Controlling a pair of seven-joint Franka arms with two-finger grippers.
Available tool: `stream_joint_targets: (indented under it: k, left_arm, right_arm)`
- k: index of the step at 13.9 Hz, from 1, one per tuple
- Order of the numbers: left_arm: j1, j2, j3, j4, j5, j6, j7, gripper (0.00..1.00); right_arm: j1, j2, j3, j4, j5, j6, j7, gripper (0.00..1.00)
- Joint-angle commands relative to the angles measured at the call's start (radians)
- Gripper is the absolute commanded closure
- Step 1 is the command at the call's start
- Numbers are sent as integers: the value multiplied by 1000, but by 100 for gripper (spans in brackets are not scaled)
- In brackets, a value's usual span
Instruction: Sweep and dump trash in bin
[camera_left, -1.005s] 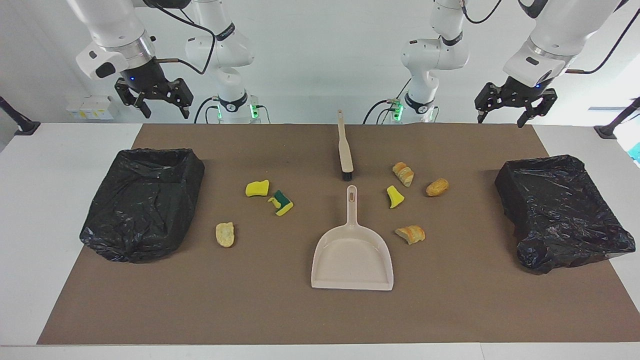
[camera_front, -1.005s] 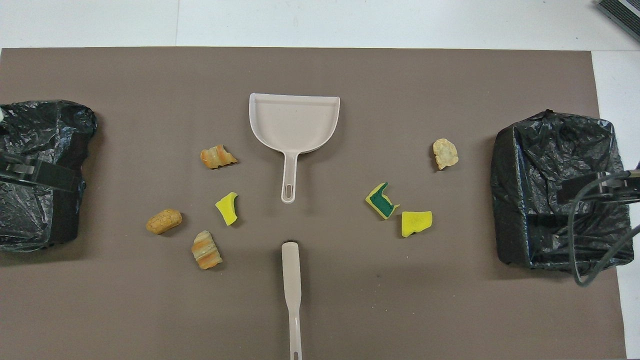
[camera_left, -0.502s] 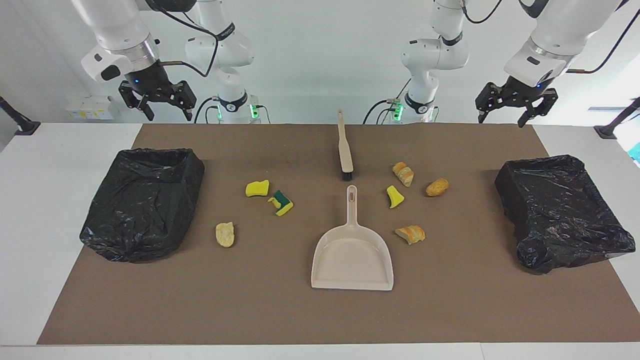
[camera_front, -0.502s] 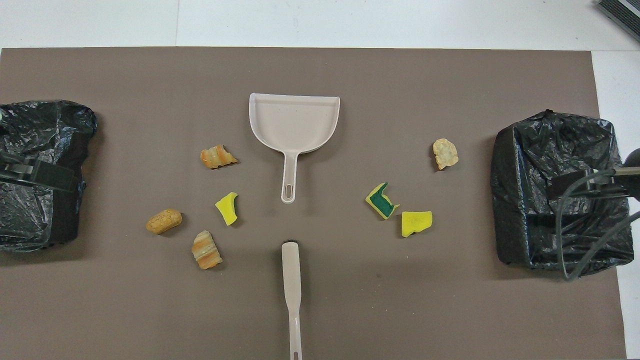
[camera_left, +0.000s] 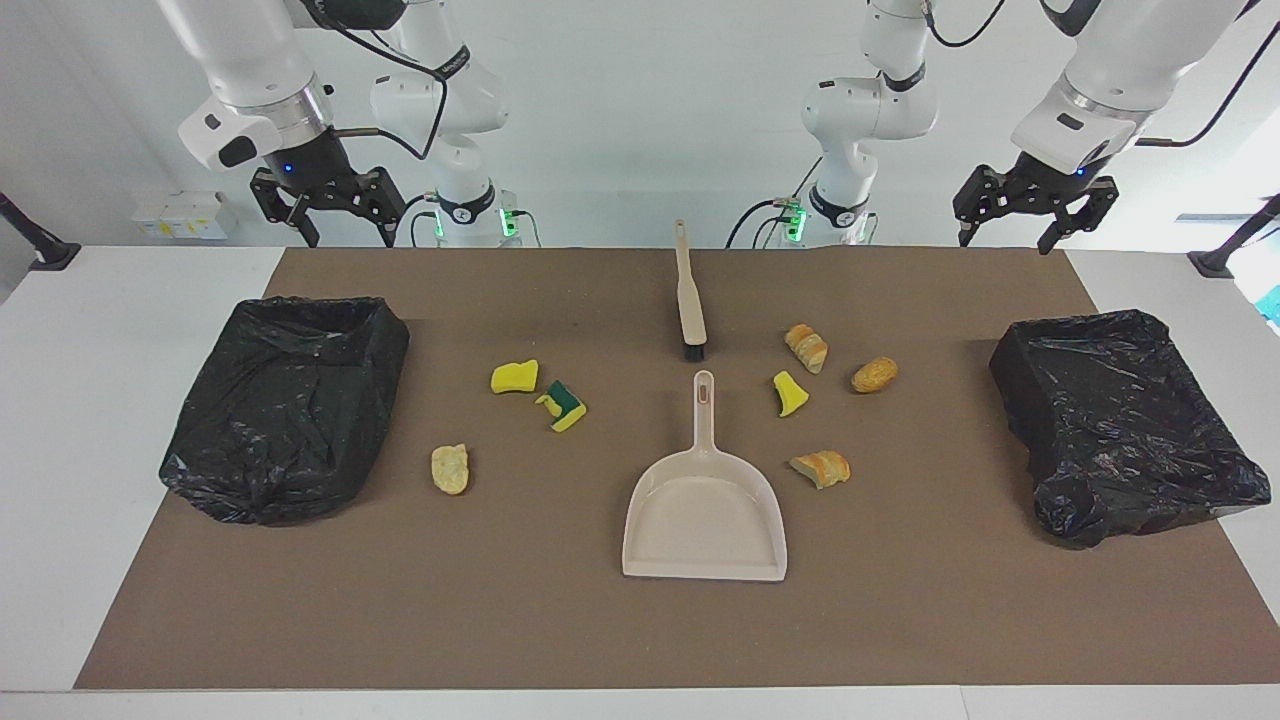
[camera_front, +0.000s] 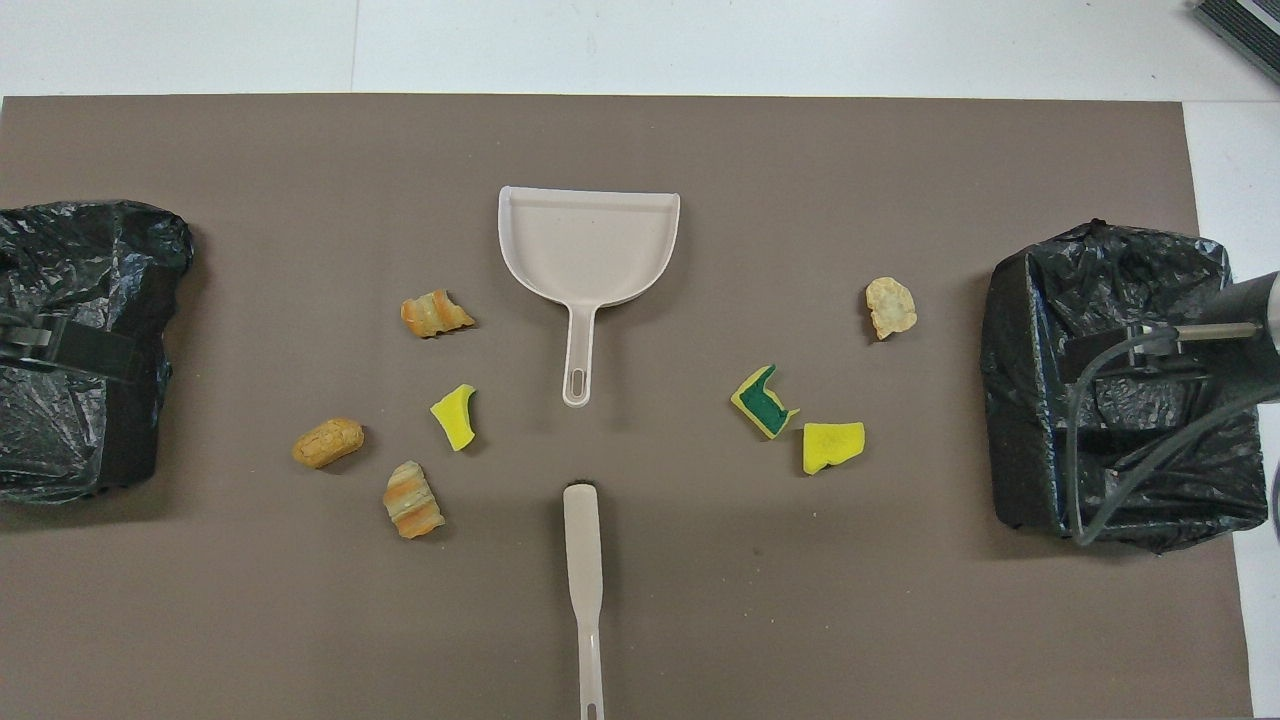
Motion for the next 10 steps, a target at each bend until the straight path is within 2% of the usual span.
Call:
stream_joint_targets:
  k: [1, 5, 10]
  left_arm:
    - [2, -22, 8, -20, -5, 1, 2, 0]
    - [-7, -40, 6, -46, -8, 1, -1, 0]
    - [-18, -127, -6, -225, -59, 97, -16, 0]
  right_arm:
    - [18, 0, 12, -25, 12, 46, 65, 0]
    - [44, 9, 14, -24, 24, 80, 113, 0]
    - [62, 23, 15, -25, 58, 83, 113, 0]
